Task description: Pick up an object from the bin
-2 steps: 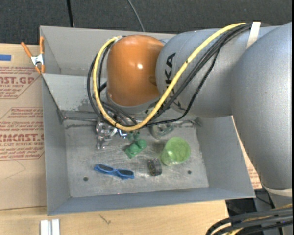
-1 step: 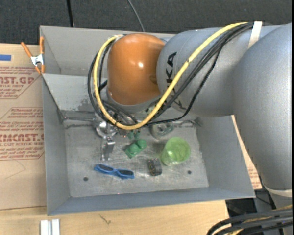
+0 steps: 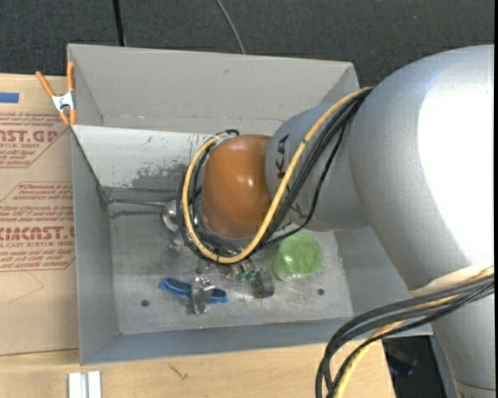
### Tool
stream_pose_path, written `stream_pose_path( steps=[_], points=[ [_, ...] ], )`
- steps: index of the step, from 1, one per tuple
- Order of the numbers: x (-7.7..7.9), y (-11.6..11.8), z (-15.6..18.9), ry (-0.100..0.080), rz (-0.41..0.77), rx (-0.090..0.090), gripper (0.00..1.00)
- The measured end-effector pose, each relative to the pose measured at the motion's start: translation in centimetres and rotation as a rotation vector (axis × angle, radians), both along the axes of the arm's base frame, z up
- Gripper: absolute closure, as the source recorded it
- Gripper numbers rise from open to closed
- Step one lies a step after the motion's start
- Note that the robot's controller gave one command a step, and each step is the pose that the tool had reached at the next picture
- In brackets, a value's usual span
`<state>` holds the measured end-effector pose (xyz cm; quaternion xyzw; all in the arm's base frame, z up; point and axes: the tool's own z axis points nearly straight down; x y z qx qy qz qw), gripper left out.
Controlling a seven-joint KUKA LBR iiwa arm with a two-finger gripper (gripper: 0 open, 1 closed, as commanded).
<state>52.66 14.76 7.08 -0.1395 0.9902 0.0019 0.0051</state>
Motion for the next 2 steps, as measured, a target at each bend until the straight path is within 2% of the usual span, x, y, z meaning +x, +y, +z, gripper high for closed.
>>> stream_pose_path(
  steps=[1, 2],
  points=[
    [0.0, 0.1, 0.4, 0.005, 0.002, -0.002, 1.0],
    [1.1, 0.3, 14.2, 0.0, 0.052, -0.003, 1.0]
  ],
)
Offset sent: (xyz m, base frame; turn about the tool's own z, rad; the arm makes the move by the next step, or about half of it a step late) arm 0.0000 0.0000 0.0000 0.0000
